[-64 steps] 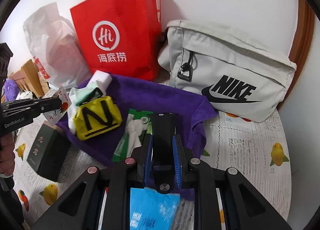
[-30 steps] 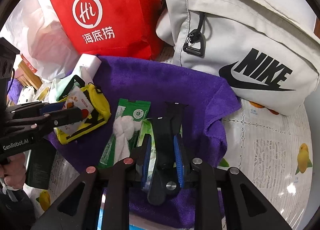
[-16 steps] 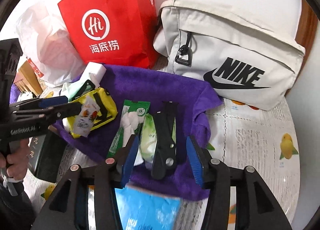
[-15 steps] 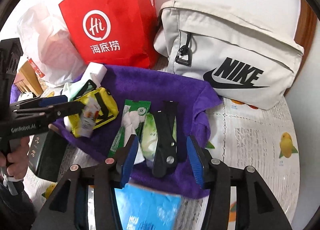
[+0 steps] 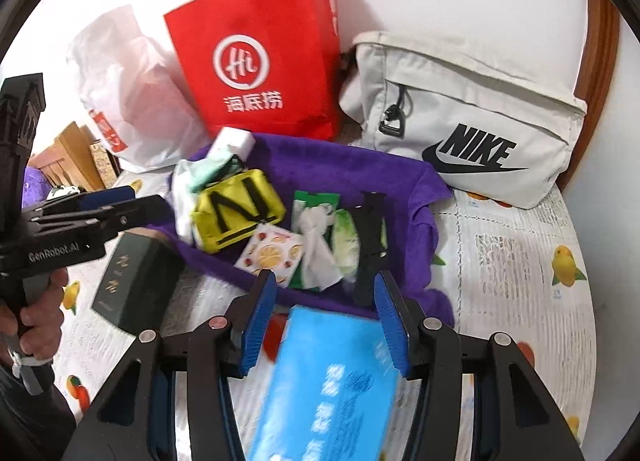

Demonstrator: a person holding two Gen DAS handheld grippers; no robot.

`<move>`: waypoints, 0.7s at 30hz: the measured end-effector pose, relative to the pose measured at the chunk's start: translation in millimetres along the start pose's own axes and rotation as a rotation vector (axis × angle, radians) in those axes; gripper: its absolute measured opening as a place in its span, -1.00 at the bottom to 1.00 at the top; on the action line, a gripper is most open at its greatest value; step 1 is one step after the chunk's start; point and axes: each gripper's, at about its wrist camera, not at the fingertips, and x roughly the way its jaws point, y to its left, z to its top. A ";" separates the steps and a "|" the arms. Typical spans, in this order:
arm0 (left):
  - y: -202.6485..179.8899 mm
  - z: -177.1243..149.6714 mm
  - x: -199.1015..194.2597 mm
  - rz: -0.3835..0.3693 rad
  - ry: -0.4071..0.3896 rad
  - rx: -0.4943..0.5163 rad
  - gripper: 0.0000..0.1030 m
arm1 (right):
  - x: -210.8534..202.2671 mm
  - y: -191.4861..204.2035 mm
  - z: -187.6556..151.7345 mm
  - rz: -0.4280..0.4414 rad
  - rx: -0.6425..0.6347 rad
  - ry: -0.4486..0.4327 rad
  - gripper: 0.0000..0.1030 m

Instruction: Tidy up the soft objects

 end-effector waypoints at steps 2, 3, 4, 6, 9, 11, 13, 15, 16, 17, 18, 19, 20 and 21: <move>-1.4 -9.0 -12.5 0.010 -0.007 0.003 0.49 | -12.5 8.7 -6.9 -0.008 0.000 -0.015 0.14; -2.7 -14.5 -20.1 0.022 -0.013 0.006 0.51 | -17.8 11.9 -9.8 -0.010 -0.001 -0.020 0.18; -3.6 -19.7 -27.1 0.032 -0.020 0.009 0.53 | -25.2 16.1 -13.9 -0.011 -0.001 -0.028 0.20; -5.6 -32.0 -44.4 0.051 -0.040 0.014 0.59 | -38.7 22.1 -21.3 -0.017 0.004 -0.043 0.24; -8.0 -49.1 -67.9 0.061 -0.056 0.006 0.63 | -61.9 30.4 -34.8 -0.018 0.015 -0.063 0.36; -9.4 -59.0 -82.8 0.064 -0.066 -0.003 0.65 | -77.0 35.4 -43.0 -0.036 0.015 -0.081 0.46; -10.3 -69.2 -98.1 0.071 -0.073 -0.013 0.75 | -90.7 39.9 -51.3 -0.048 0.017 -0.102 0.56; -11.0 -80.0 -114.1 0.088 -0.088 -0.018 0.76 | -105.6 44.6 -61.7 -0.058 0.020 -0.125 0.60; -11.7 -84.7 -120.7 0.096 -0.095 -0.017 0.77 | -113.0 46.9 -67.4 -0.064 0.025 -0.134 0.60; -12.5 -91.2 -130.1 0.111 -0.105 -0.014 0.78 | -119.3 48.8 -73.0 -0.069 0.030 -0.140 0.62; -12.7 -95.3 -135.5 0.120 -0.111 -0.014 0.83 | -124.7 50.2 -78.0 -0.074 0.038 -0.142 0.62; -13.3 -101.0 -142.7 0.133 -0.121 -0.014 0.87 | -129.5 51.0 -82.8 -0.075 0.045 -0.144 0.62; -13.9 -106.3 -149.3 0.146 -0.130 -0.015 0.87 | -132.7 51.9 -86.3 -0.073 0.050 -0.145 0.62; -14.7 -111.8 -155.9 0.157 -0.140 -0.019 0.87 | -136.5 52.8 -91.6 -0.072 0.057 -0.144 0.62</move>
